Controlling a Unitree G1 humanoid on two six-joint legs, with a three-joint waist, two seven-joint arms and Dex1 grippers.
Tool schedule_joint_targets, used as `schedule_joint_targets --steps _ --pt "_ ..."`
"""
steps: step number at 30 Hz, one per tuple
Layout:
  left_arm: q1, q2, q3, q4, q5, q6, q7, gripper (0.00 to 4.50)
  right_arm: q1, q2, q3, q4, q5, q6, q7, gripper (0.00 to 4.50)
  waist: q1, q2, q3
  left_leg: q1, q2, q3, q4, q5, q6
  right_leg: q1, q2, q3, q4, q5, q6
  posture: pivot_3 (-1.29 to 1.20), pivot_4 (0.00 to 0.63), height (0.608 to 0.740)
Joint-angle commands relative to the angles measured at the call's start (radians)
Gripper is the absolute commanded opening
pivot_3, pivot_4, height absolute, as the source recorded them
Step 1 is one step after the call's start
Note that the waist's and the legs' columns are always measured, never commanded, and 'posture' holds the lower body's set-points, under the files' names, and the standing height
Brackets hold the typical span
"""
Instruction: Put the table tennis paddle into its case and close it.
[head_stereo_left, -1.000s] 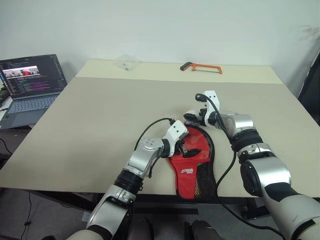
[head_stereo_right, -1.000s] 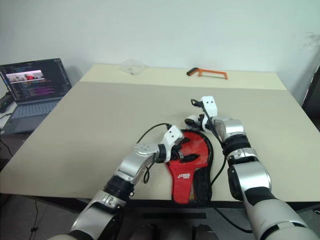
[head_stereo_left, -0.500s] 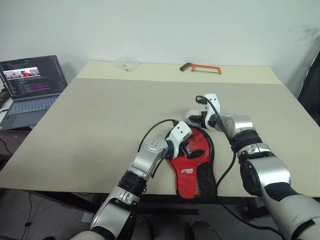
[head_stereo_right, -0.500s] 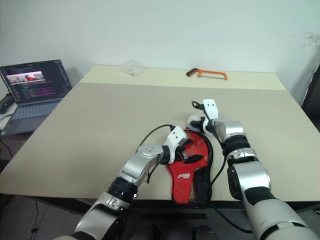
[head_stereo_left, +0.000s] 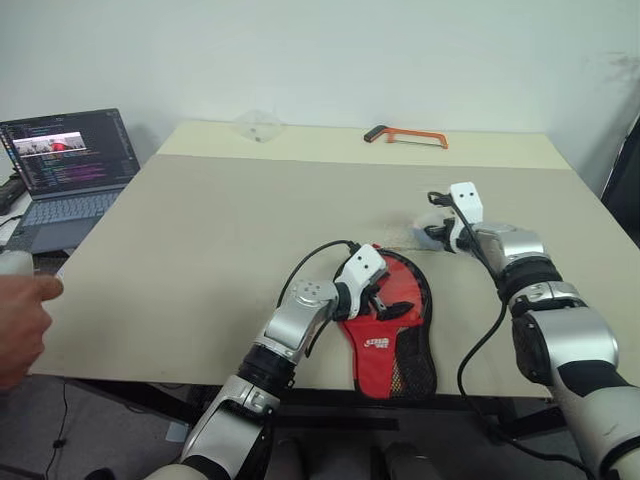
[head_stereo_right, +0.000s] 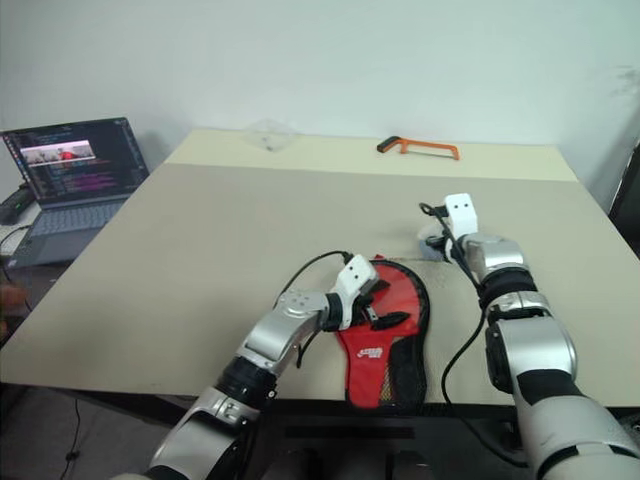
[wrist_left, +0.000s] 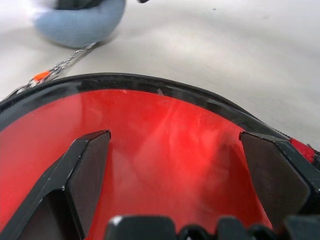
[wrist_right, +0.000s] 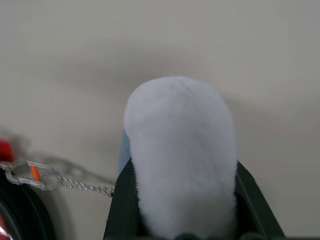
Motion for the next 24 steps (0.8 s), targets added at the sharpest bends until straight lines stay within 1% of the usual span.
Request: schedule_joint_targets --steps 1,4,6,9,11,13,19,24 --pt "0.037 0.012 -0.024 0.026 0.009 0.041 -0.004 4.5 0.078 -0.113 0.054 -0.148 -0.062 0.037 0.094 0.67 0.01 0.0 0.0 0.0 0.0 0.0 0.0 0.0 0.0 0.0 0.0 0.0 0.0 0.0 0.0 0.0 0.15 0.74" --pt "0.038 0.014 -0.029 0.024 0.008 0.044 -0.006 4.5 0.203 -0.201 0.114 -0.354 -0.077 0.086 0.213 0.67 0.018 0.001 0.0 -0.001 -0.001 -0.001 0.0 0.0 0.0 0.001 -0.001 -0.002 -0.001 0.0 0.001 0.0 0.15 0.74" --pt "0.036 0.017 -0.034 0.026 0.01 0.043 -0.009 4.5 0.302 -0.285 0.153 -0.507 -0.087 0.093 0.294 0.67 0.024 0.002 -0.001 -0.002 -0.002 -0.001 0.0 0.0 0.0 0.001 -0.002 -0.002 -0.002 -0.001 0.001 0.0 0.15 0.74" --pt "0.028 0.021 -0.037 0.039 0.01 0.038 -0.013 4.5 0.432 -0.414 0.178 -0.723 -0.071 0.108 0.414 0.67 0.031 0.004 -0.002 -0.002 -0.003 -0.001 0.0 0.0 0.0 0.001 -0.004 -0.002 -0.003 -0.002 0.003 0.0 0.15 0.74" --pt "0.024 0.022 -0.038 0.047 0.01 0.035 -0.014 4.5 0.489 -0.478 0.182 -0.819 -0.061 0.106 0.468 0.67 0.032 0.005 -0.003 -0.002 -0.004 -0.001 0.0 0.0 0.0 0.001 -0.004 -0.002 -0.004 -0.003 0.004 0.0 0.15 0.74" --pt "0.018 0.023 -0.041 0.055 0.011 0.032 -0.018 4.5 0.555 -0.547 0.17 -0.92 -0.039 0.091 0.535 0.67 0.034 0.005 -0.003 -0.002 -0.004 -0.001 0.0 0.0 0.0 0.001 -0.004 -0.002 -0.004 -0.004 0.007 0.0 0.15 0.74" --pt "-0.001 0.02 -0.06 0.085 0.024 0.013 -0.03 4.5 0.775 -0.726 0.108 -1.184 0.052 -0.011 0.73 0.67 0.037 0.005 -0.003 -0.002 -0.004 -0.001 0.001 0.0 0.0 0.002 -0.005 -0.002 -0.005 -0.006 0.007 0.0 0.15 0.74" --pt "-0.016 0.013 -0.069 0.115 0.034 0.013 -0.025 4.5 0.955 -0.79 0.013 -1.389 0.194 -0.007 0.837 0.67 0.036 0.005 -0.003 -0.001 -0.004 -0.002 0.002 0.0 0.0 0.003 -0.005 -0.002 -0.005 -0.006 0.006 0.0 0.15 0.74"
